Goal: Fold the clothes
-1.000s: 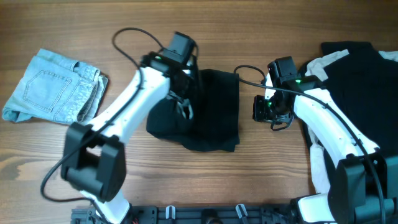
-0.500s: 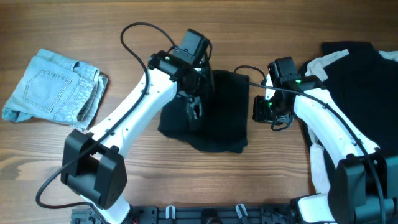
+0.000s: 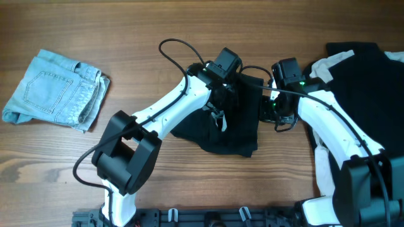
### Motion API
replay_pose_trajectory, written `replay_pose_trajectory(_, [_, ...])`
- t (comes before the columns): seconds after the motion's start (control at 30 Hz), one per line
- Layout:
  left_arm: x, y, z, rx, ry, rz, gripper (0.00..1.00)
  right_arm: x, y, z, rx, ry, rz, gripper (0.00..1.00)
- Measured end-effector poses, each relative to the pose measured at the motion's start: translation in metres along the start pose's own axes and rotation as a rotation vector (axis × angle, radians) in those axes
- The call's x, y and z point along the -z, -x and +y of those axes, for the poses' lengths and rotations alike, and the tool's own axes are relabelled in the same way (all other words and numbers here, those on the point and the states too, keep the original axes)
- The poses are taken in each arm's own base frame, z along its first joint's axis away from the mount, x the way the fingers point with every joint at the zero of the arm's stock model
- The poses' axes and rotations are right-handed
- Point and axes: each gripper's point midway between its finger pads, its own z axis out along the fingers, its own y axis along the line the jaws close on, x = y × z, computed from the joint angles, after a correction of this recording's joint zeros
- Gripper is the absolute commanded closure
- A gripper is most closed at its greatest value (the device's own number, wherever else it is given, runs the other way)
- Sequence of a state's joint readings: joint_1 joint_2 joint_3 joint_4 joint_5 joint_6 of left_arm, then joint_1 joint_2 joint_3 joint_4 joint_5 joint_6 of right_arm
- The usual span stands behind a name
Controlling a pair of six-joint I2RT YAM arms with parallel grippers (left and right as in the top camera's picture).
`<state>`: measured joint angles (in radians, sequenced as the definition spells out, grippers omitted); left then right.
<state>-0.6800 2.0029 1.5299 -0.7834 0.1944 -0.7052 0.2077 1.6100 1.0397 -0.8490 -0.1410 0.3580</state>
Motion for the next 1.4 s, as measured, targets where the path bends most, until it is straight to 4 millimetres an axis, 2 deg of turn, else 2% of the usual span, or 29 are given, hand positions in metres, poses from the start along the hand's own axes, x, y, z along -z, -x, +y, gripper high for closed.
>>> replay_pose_trajectory(0.13, [0.007,-0.003,0.002,-0.01,0.009,0.003,0.96,-0.04,-0.002,0.005,-0.011,0.059,0.026,0.96])
replay_pose_trajectory(0.27, [0.032,0.0,-0.006,-0.035,-0.021,-0.039,0.96,-0.059,-0.001,0.008,-0.029,0.087,0.05,0.96])
replay_pose_trajectory(0.4, [0.048,0.002,-0.012,-0.047,-0.046,-0.07,0.96,-0.062,0.0,0.01,-0.049,0.116,0.074,0.96])
replay_pose_trajectory(0.6, [0.044,-0.01,-0.031,-0.112,-0.042,-0.102,0.94,-0.063,0.001,0.011,-0.062,0.125,0.084,0.96])
replay_pose_trajectory(0.63, [0.044,-0.009,-0.031,-0.113,-0.038,-0.106,0.75,-0.063,0.001,0.011,-0.062,0.125,0.084,0.96])
replay_pose_trajectory(0.67, [0.044,-0.009,-0.03,-0.111,-0.035,-0.109,0.62,-0.062,0.001,0.011,-0.062,0.125,0.084,0.96])
replay_pose_trajectory(0.7, [0.044,-0.009,-0.031,-0.105,-0.036,-0.111,0.58,-0.062,0.001,0.011,-0.062,0.125,0.085,0.96])
replay_pose_trajectory(0.83, [0.044,-0.006,-0.044,-0.104,-0.092,-0.118,0.58,-0.063,0.0,0.011,-0.066,0.123,0.093,0.96])
replay_pose_trajectory(0.9, [0.045,-0.007,-0.048,-0.108,-0.114,-0.113,0.62,-0.062,0.0,0.011,-0.066,0.122,0.094,0.95])
replay_pose_trajectory(0.97, [0.044,-0.01,-0.045,-0.113,-0.107,-0.095,0.63,-0.062,0.0,0.01,-0.067,0.121,0.098,0.94])
replay_pose_trajectory(1.03, [0.044,-0.012,-0.034,-0.126,-0.076,-0.072,0.6,-0.061,-0.004,0.009,-0.075,0.114,0.122,0.89])
replay_pose_trajectory(1.1, [0.047,-0.008,-0.014,-0.137,-0.019,-0.062,0.56,-0.056,-0.017,-0.003,-0.107,0.079,0.187,0.79])
replay_pose_trajectory(1.13, [0.055,-0.004,0.004,-0.133,0.026,-0.058,0.57,-0.049,-0.021,-0.013,-0.132,0.064,0.203,0.75])
replay_pose_trajectory(1.2, [0.071,0.011,0.026,-0.119,0.06,-0.092,0.69,-0.021,-0.005,-0.02,-0.131,0.099,0.113,0.61])
replay_pose_trajectory(1.23, [0.078,0.019,0.038,-0.107,0.078,-0.104,0.73,0.002,0.009,-0.016,-0.101,0.138,0.024,0.57])
replay_pose_trajectory(1.3, [0.081,0.03,0.053,-0.098,0.099,-0.116,0.76,0.06,0.029,0.008,0.006,0.228,-0.172,0.53])
replay_pose_trajectory(1.33, [0.081,0.033,0.055,-0.099,0.102,-0.122,0.76,0.071,0.033,0.017,0.042,0.252,-0.215,0.52])
replay_pose_trajectory(1.4, [0.068,0.033,0.061,-0.1,0.117,-0.099,0.8,0.067,0.03,0.028,0.078,0.266,-0.2,0.51])
